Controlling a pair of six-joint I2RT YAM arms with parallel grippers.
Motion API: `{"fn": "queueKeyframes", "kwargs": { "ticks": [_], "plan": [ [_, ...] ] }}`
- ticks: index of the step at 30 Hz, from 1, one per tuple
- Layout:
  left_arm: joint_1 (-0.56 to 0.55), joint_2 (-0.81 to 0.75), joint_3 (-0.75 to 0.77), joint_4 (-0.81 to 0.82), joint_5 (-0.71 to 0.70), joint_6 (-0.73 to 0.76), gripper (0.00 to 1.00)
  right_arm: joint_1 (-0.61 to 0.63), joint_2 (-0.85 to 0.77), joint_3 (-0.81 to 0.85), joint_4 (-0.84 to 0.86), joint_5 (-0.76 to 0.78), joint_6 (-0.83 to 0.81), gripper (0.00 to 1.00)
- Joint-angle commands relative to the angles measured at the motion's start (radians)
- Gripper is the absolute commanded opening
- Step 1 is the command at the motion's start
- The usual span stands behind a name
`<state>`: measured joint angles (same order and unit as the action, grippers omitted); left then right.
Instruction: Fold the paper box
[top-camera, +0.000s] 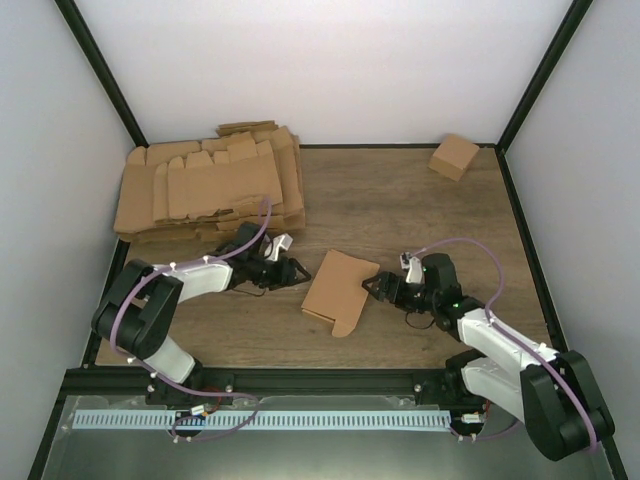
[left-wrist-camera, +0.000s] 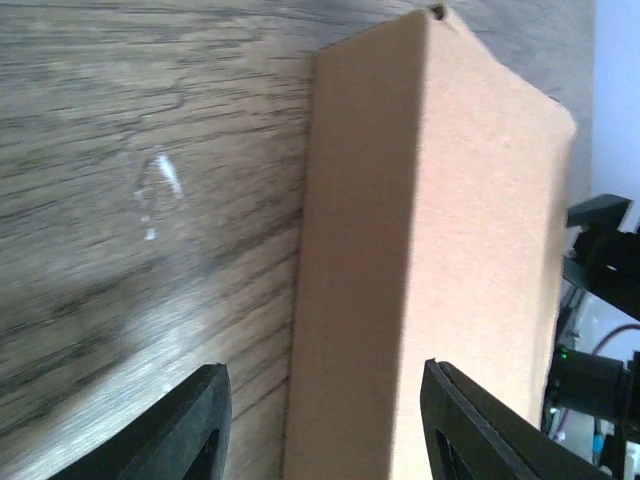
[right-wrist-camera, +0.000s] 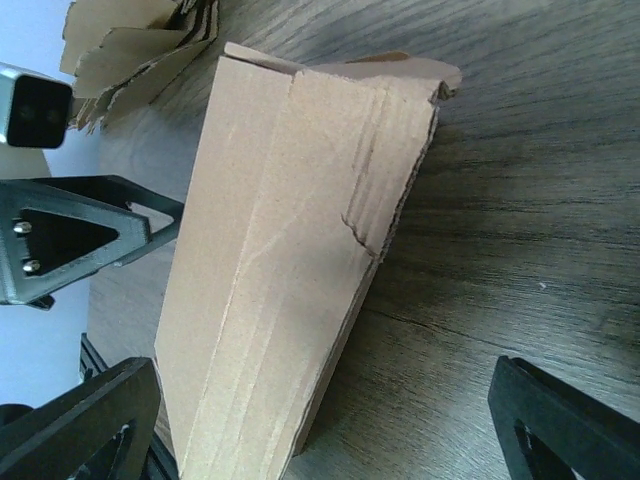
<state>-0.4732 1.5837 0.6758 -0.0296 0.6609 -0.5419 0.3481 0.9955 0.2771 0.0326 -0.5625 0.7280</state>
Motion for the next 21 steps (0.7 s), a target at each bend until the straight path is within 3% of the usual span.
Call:
{"fn": "queueKeyframes", "kwargs": {
  "ticks": [1,9,21],
  "plan": [
    [-0.016,0.01,0.039,0.039,0.076,0.027,0.55,-0.011,0.026,0.016,0.015,-0.011,-0.019,0.94],
    [-0.065,0.092,0.083,0.054,0.101,0.031,0.51,-0.011,0.03,0.007,0.016,-0.017,-0.028,0.94],
    [-0.051,0.128,0.059,0.032,-0.02,0.003,0.33,-0.011,0.037,0.0,-0.015,0.012,-0.027,0.93]
  ]
}}
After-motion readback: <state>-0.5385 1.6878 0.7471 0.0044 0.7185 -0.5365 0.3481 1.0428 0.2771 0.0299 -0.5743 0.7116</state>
